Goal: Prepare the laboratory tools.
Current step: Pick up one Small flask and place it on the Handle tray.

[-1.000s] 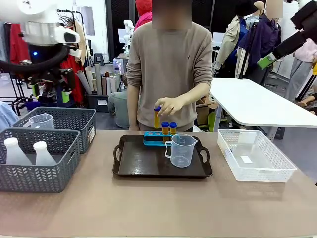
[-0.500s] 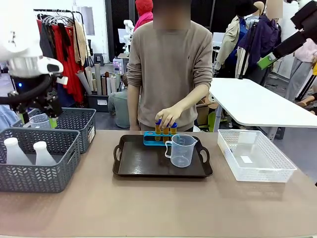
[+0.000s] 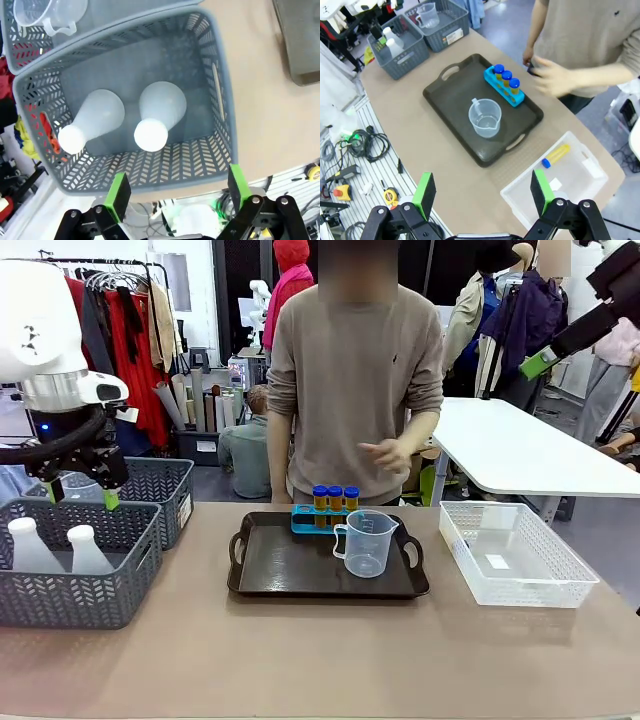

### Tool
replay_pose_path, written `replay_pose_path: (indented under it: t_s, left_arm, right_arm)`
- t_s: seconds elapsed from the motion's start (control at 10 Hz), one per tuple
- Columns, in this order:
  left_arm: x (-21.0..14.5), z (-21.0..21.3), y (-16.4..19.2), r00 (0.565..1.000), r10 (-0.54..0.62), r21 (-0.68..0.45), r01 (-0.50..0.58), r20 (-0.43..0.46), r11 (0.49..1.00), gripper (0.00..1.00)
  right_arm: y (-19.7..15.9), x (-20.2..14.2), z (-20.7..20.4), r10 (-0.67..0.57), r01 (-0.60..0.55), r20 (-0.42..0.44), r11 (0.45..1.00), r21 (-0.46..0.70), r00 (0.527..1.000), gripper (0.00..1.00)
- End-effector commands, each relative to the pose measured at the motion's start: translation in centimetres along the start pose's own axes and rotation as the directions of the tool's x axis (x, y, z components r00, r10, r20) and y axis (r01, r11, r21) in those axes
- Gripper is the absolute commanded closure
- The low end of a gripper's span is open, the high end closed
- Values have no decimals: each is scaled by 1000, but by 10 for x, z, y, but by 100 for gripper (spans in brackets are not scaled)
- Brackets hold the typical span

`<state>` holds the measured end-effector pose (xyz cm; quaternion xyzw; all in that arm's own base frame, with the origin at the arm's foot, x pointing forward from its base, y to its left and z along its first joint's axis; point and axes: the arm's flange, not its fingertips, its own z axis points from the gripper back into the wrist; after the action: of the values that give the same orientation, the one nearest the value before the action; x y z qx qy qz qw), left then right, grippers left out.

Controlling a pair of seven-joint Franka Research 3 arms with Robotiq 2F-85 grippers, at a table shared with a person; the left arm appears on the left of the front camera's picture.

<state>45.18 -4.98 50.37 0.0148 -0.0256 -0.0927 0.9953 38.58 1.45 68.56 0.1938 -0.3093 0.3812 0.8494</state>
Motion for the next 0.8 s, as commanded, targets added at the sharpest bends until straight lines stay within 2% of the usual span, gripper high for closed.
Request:
replay_pose_path:
  t_s: [0.0,0.1,0.3,0.5,0.7]
  left_arm:
    - [0,-4,1,1000,2,-1,-2,1,1000,0]
    - [9,-11,5,998,-52,24,53,-41,998,0]
    - [10,-23,21,997,-3,-2,3,-81,1000,0]
    - [10,-38,34,996,50,9,-49,-80,999,0]
    - [10,-48,44,994,65,-27,-68,-91,997,0]
  right_arm:
    - [1,2,0,-7,7,8,1000,7,1000,0]
    - [1,2,0,-7,7,8,1000,7,1000,0]
    - [1,2,0,-7,7,8,1000,7,1000,0]
    - [1,2,0,-7,7,8,1000,7,1000,0]
    - [1,2,0,-7,7,8,1000,7,1000,0]
